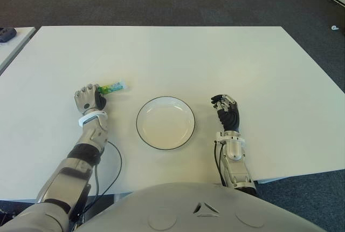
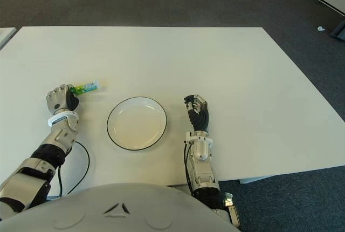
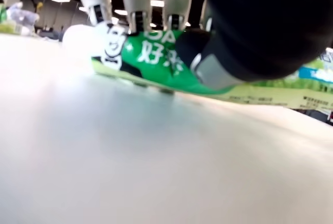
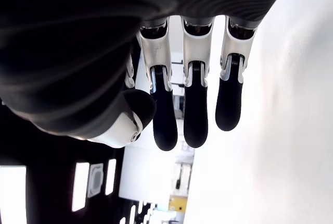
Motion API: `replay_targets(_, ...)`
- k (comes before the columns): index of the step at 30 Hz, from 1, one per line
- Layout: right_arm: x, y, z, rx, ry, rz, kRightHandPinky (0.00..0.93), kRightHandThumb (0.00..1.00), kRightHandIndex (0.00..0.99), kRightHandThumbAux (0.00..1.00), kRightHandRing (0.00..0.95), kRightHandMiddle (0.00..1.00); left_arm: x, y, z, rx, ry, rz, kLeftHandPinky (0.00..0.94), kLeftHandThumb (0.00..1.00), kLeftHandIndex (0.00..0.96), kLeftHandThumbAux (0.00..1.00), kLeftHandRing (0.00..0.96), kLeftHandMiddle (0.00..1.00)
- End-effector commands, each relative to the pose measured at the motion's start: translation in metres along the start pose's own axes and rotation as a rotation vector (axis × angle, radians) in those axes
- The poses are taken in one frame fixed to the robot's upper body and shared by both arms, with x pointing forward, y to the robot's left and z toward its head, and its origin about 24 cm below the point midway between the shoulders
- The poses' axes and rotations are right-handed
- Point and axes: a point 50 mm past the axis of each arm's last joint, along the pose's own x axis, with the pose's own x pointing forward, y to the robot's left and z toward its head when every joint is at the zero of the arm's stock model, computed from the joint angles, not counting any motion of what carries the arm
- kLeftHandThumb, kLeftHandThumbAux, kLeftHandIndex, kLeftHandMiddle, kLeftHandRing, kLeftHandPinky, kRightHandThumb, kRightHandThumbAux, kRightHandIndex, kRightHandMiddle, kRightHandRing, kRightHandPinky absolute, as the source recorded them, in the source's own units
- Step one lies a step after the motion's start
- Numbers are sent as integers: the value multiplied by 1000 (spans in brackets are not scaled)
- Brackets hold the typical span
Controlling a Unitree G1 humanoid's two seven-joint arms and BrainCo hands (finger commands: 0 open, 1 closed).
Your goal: Put the toothpaste on the table into the plate.
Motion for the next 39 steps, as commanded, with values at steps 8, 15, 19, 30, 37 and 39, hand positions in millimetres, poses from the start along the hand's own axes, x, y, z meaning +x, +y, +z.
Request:
replay_targets(8, 1, 2, 0, 14, -7, -3, 436, 704, 427, 731, 443, 462, -24, 5, 0, -361, 34, -145, 756, 706, 438, 711, 747, 755)
replay_targets(15, 2, 2, 0, 15, -11, -5, 447, 703, 427, 731, 450, 469, -25, 12, 1, -540, 14, -162, 747, 705, 438, 712, 745, 753)
replay_targets(19, 2, 2, -1, 14, -10, -5, 443, 704, 427, 731, 450, 470, -24, 17, 3, -629, -12, -171, 775, 706, 438, 712, 762, 765)
replay_targets(30, 2, 2, -2, 16, -6, -6, 444, 704, 427, 731, 447, 465, -31, 38, 18, -773, -106, -195, 811, 709, 439, 712, 799, 798)
replay_targets(37, 2, 2, -2, 14, -7, -8, 444, 704, 427, 731, 451, 467, -44, 58, 33, -842, -224, -206, 837, 710, 441, 712, 825, 823)
replay_targets(39, 2, 2, -2, 15, -8, -8, 444, 704, 427, 731, 451, 467, -48, 62, 36, -850, -244, -208, 839, 710, 441, 712, 829, 827)
